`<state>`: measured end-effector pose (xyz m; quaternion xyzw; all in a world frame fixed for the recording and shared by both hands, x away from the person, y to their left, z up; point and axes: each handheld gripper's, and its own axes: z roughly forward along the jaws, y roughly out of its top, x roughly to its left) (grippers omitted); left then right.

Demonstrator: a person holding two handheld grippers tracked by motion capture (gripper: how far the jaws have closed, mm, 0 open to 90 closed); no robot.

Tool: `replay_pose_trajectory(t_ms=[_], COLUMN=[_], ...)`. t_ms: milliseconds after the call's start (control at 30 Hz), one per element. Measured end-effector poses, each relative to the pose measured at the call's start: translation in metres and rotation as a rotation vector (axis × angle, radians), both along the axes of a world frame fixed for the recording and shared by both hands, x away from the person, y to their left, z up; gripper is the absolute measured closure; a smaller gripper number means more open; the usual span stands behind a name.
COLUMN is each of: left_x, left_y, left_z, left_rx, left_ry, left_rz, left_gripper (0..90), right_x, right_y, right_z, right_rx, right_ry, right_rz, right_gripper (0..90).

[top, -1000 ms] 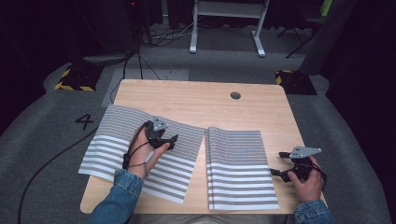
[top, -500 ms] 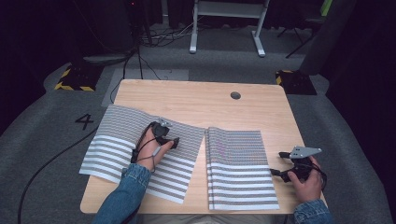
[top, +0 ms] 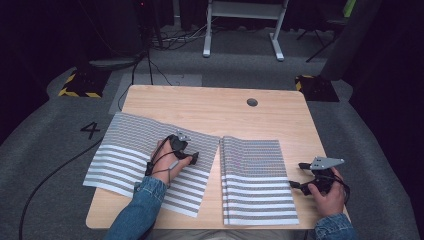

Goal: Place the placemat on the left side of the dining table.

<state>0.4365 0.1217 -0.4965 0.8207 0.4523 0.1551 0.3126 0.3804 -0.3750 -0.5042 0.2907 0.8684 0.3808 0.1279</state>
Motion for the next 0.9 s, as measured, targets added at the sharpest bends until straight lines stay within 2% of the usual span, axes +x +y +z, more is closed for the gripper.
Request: replay_pose_trajectory(t_ms=[233,400,433,633,700,800,900], left_x=[0.005,0.007,0.008,0.011,0.013,0.016,0.017], left_y=[0.003,0.006,0.007,0.011,0.015,0.021,0.025], left_z=[-0.001,-0.001,-0.001,0.001,0.001,0.000,0.003], left_rx=[-0.018,-0.033,-0.025,-0.021,-0.028,-0.090,-0.098], left_ry=[-0.015,-0.032,-0.033,-0.036,-0.040,-0.037,-0.023], left_rz=[-0.037,-0.048,-0.057,-0.043,-0.065,-0.014,-0.015], left_gripper=[23.3,31.7,33.4,49.0,57.7,74.5,82.5], right_x=[0.000,0.000,0.000,0.000,0.000,0.000,0.000], right_y=[0.000,0.000,0.000,0.000,0.000,0.000,0.000], right_z=[0.000,0.000,0.000,0.000,0.000,0.000,0.000], right_rx=[0.000,0.000,0.000,0.000,0.000,0.000,0.000], right_ry=[0.000,0.001,0.000,0.001,0.001,0.000,0.001], right_rz=[0.000,0.000,0.000,0.000,0.000,0.000,0.000], right_gripper=[11.1,11.1,11.1,11.1,11.1,11.1,11.1])
